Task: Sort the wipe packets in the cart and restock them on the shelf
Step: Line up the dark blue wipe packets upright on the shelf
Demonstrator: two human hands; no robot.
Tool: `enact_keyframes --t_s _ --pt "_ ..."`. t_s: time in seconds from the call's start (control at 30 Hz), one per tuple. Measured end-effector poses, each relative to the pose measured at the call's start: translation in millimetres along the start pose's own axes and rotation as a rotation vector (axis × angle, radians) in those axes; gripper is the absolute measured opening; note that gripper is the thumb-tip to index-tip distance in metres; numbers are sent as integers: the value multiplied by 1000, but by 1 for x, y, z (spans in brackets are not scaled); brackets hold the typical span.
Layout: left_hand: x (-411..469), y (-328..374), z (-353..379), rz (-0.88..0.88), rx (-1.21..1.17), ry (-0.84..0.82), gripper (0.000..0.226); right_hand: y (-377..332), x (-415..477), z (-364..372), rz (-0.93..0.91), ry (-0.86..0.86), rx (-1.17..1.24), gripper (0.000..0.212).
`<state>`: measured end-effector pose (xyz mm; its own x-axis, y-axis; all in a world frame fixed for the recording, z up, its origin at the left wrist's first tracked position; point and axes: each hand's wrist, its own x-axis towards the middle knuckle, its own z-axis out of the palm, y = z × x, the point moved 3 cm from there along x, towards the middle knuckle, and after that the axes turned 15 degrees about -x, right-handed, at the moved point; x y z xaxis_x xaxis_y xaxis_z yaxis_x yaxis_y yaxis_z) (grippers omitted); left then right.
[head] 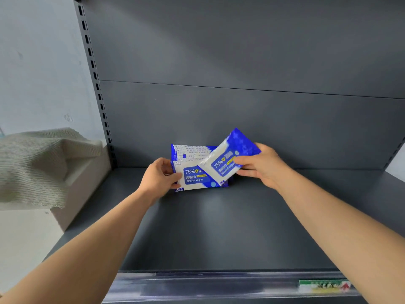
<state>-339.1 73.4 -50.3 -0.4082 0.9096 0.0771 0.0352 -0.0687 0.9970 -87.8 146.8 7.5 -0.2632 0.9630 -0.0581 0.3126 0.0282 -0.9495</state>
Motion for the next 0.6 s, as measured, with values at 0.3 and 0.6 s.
enact_keyframes --t_s 0.3,0.6 --pt "-10 7 14 18 182 -75 69 32 -3 39 -39 124 -219 30" --pt "-6 8 16 123 360 -19 62 29 3 37 -161 150 -681 30"
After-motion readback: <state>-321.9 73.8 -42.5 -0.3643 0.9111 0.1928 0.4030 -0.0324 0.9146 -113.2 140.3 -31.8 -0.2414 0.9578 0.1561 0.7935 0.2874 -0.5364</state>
